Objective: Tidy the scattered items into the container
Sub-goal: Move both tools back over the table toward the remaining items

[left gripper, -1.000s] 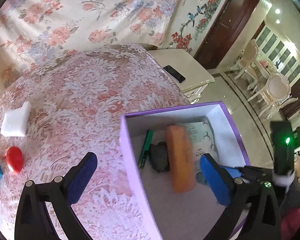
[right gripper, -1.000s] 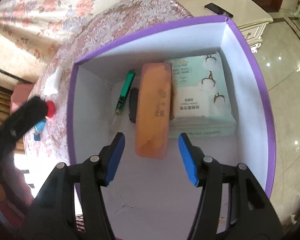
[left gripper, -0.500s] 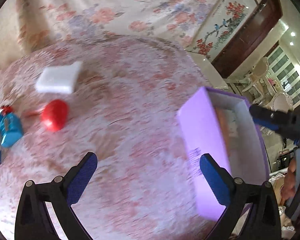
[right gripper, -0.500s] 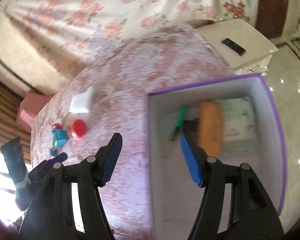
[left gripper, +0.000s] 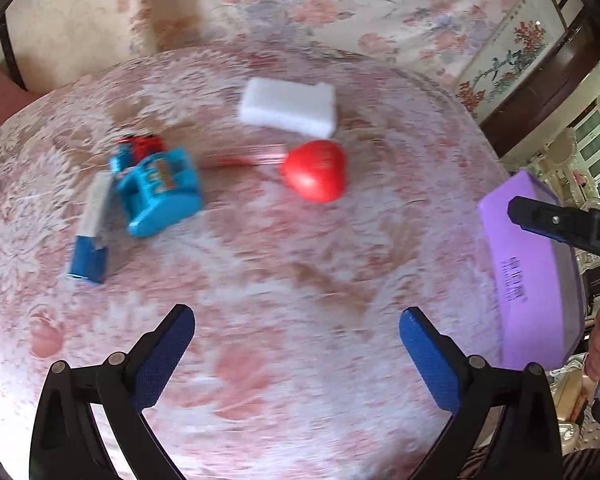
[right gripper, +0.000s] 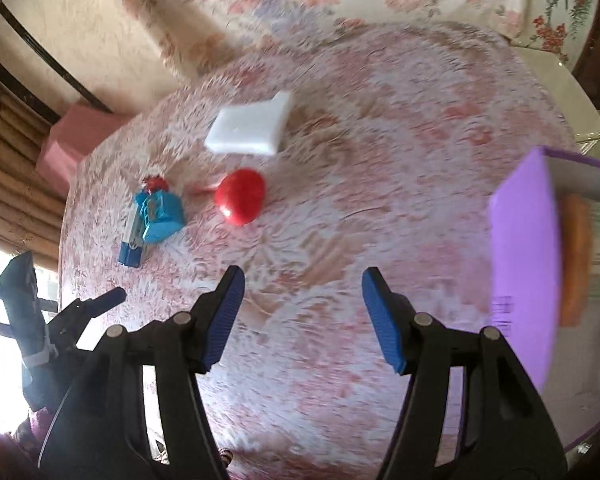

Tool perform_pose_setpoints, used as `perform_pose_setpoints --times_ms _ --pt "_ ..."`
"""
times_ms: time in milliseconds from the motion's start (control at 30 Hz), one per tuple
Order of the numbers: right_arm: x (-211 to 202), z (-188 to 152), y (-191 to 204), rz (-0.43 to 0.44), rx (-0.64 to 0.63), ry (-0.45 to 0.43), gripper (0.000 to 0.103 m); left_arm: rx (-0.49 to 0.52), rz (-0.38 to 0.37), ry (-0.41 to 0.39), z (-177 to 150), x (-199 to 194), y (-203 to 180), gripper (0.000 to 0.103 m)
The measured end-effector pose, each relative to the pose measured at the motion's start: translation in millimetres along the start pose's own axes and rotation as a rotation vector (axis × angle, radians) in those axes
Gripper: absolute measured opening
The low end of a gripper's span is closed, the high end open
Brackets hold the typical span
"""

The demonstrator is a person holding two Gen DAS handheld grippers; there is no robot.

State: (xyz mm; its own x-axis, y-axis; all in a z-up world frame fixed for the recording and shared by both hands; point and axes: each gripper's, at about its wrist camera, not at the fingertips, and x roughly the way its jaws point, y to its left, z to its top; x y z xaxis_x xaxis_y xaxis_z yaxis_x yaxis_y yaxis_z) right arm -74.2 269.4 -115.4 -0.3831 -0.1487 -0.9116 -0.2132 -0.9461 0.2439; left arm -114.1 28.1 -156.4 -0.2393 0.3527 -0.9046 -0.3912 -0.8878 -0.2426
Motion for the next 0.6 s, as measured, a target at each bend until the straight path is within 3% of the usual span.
perform_pose_setpoints --times_ms 267,600 --pt "52.5 4.5 36.4 -0.012 0.044 0.058 0.064 0.07 0.021 -0.015 14.1 0.8 50.3 0.103" --pt "95.0 18.8 58.5 -0.03 0.093 0.091 0.064 0.061 0.021 -0.034 38.9 9.8 86.6 0.103"
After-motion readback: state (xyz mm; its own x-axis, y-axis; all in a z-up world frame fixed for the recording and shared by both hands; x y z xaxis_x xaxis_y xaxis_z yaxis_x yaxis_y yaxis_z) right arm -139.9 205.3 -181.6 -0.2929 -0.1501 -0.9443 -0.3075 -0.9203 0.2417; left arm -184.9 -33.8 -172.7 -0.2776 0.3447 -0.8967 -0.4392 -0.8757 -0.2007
